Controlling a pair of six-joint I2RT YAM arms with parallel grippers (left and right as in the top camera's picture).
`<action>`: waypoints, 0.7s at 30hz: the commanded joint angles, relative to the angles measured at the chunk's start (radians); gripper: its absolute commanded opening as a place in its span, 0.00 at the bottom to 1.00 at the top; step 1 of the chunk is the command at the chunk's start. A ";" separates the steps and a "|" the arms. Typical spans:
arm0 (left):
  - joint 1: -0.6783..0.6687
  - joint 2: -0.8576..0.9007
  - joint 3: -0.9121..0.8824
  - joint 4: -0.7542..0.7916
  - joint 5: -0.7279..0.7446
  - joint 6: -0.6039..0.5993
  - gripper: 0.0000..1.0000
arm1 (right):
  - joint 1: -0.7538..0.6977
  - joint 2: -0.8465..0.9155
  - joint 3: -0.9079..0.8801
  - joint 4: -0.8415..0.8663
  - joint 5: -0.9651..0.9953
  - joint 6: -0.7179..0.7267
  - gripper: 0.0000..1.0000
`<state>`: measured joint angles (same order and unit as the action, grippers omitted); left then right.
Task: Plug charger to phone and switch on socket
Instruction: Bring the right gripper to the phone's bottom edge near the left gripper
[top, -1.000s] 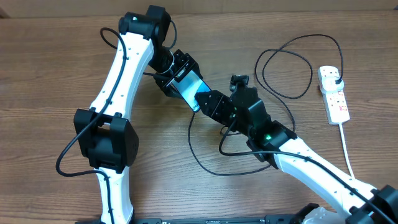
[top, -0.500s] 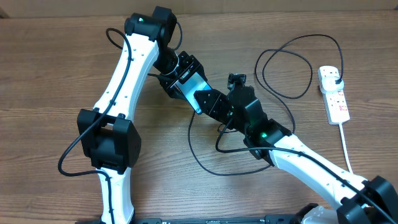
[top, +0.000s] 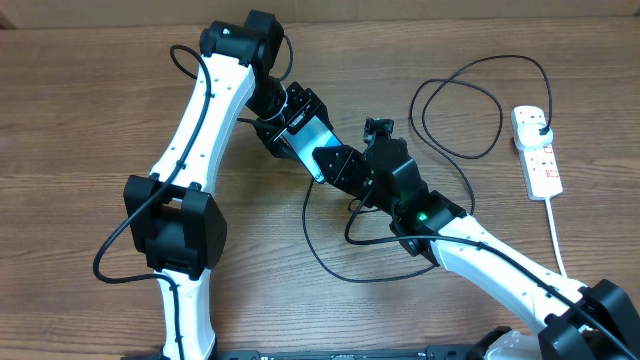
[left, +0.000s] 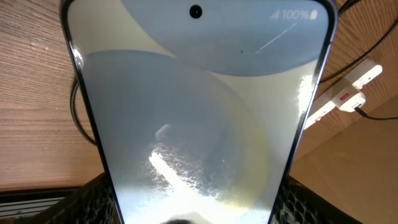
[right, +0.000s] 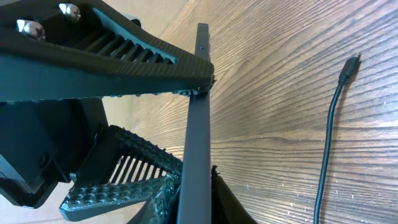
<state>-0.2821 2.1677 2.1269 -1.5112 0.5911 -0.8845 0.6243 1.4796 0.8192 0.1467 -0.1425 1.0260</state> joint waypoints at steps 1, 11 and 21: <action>-0.009 0.003 0.029 -0.003 0.029 -0.006 0.27 | 0.005 0.002 0.025 0.006 0.007 0.000 0.14; -0.008 0.003 0.029 -0.003 0.043 -0.006 0.45 | 0.005 0.002 0.025 0.009 0.007 0.045 0.04; -0.005 0.003 0.029 -0.002 0.053 0.044 0.88 | 0.004 0.002 0.026 0.010 0.007 0.078 0.04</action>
<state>-0.2821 2.1677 2.1273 -1.5082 0.5953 -0.8825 0.6243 1.4796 0.8192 0.1474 -0.1444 1.0870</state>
